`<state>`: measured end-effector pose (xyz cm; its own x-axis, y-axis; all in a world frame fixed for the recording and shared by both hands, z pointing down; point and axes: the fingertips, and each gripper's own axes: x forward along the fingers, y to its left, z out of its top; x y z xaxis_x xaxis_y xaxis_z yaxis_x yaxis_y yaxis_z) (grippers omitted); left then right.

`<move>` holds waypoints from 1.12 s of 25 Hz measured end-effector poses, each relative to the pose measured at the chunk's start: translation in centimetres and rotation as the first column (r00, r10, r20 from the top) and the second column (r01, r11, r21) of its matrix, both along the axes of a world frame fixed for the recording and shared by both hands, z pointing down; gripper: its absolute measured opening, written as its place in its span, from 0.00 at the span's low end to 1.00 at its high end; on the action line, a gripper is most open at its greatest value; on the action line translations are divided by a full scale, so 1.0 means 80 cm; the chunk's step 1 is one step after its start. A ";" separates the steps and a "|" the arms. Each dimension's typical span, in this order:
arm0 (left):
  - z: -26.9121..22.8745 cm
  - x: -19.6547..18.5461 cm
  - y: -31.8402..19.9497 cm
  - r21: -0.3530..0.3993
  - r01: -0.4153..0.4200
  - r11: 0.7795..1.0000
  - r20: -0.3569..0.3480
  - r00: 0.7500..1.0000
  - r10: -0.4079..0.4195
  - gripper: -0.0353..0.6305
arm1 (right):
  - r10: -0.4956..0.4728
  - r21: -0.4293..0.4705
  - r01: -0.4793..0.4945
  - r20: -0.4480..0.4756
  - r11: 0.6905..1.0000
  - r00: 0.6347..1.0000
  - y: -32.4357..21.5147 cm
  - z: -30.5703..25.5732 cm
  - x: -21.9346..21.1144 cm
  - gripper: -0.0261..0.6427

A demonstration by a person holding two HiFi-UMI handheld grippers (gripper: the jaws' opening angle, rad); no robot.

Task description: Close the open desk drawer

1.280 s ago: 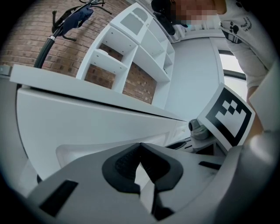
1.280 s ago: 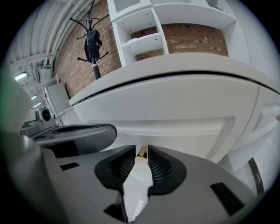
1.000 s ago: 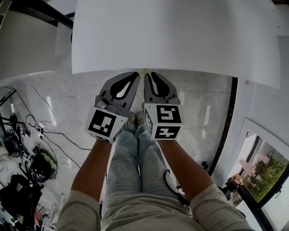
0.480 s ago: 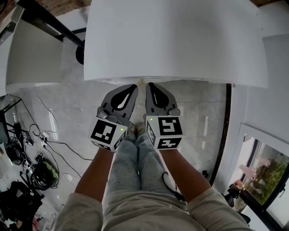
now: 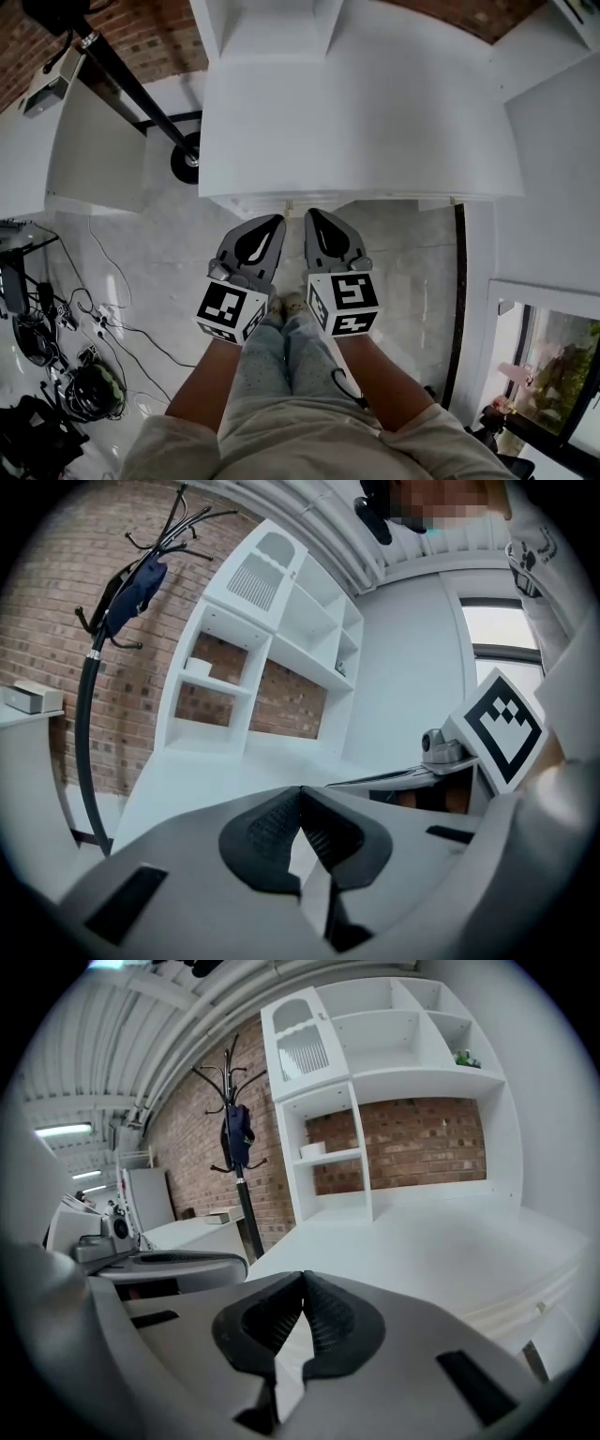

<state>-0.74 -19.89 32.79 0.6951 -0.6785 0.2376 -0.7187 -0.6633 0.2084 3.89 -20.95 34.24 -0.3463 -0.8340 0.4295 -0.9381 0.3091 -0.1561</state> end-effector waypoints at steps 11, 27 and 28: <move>-0.116 -0.010 0.065 0.062 0.042 0.997 0.006 0.999 -0.042 0.08 | -0.027 0.118 0.024 0.026 0.993 0.999 0.075 -0.129 -0.001 0.08; -0.244 -0.011 0.159 0.136 0.081 0.987 -0.047 0.996 -0.075 0.08 | -0.061 0.258 0.050 0.034 0.965 0.998 0.170 -0.255 0.009 0.08; -0.251 -0.011 0.165 0.143 0.081 0.987 -0.053 0.996 -0.074 0.08 | -0.066 0.268 0.054 0.036 0.962 0.997 0.176 -0.263 0.008 0.08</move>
